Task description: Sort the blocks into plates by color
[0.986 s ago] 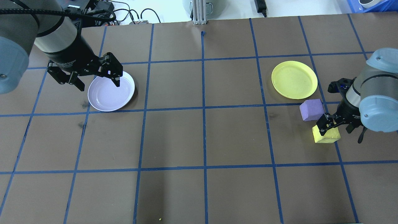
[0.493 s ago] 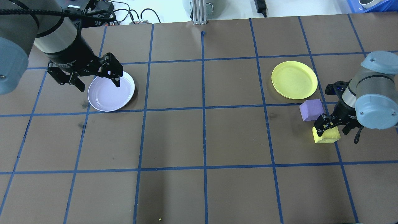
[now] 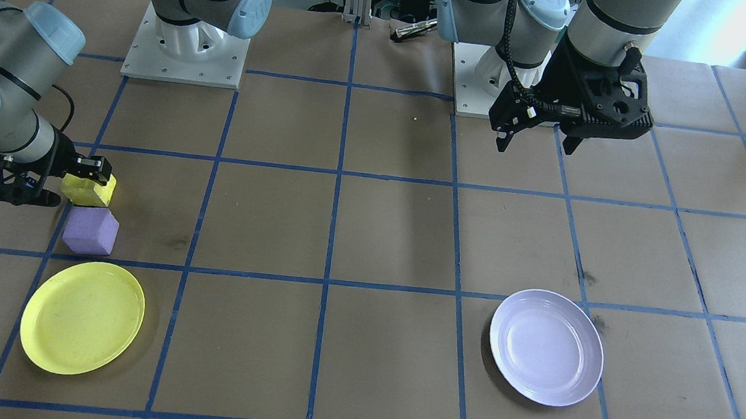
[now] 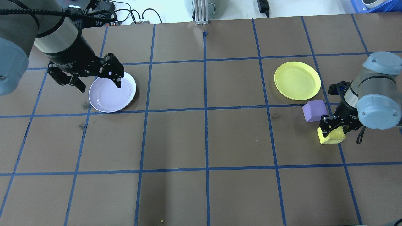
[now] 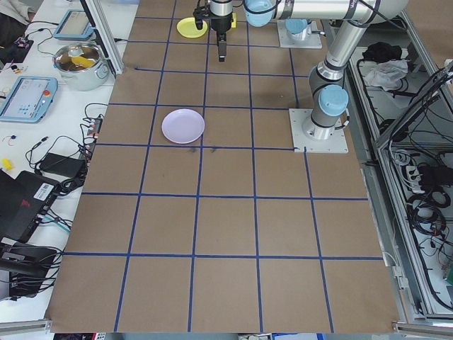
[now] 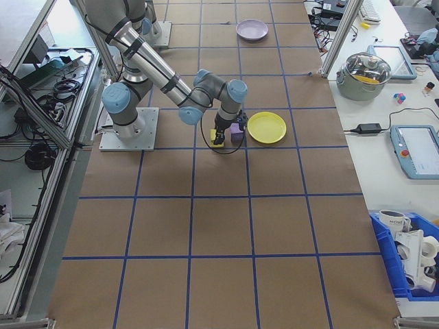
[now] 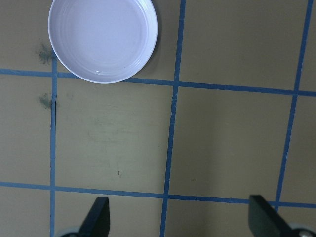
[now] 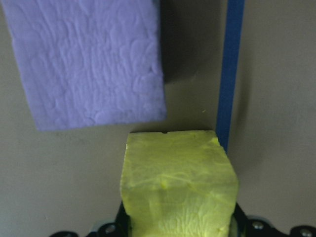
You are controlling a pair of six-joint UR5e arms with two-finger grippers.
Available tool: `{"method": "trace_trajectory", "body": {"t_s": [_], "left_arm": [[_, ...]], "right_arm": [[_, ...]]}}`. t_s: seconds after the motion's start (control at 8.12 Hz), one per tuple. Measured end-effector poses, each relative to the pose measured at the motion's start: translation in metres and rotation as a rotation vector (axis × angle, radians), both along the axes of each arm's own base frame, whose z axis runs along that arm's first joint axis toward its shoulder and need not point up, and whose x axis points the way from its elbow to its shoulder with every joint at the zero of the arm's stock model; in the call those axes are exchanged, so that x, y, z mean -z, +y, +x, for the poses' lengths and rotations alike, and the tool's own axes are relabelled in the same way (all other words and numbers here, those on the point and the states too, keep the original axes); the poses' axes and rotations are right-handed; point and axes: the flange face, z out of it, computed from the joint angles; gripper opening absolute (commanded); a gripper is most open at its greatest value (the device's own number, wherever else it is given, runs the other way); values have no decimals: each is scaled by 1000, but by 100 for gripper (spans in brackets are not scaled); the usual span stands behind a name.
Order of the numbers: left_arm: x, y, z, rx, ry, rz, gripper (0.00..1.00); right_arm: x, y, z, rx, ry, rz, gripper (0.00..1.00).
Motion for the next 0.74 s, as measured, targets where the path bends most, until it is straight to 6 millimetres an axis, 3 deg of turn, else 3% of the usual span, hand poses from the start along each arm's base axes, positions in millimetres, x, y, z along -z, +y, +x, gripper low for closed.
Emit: {"method": "trace_trajectory", "body": {"t_s": [0.25, 0.37, 0.62, 0.74], "left_arm": [[0, 0, 0, 0, -2, -1, 100], [-1, 1, 0, 0, -3, -3, 100], [-3, 1, 0, 0, -3, -7, 100], [-3, 1, 0, 0, -4, -8, 100]], "right_arm": [[-23, -7, -1, 18, -1, -16, 61], [-45, -14, -4, 21, -4, -16, 64], [-90, -41, -12, 42, -3, -18, 67], [-103, -59, -5, 53, 0, -35, 68]]}}
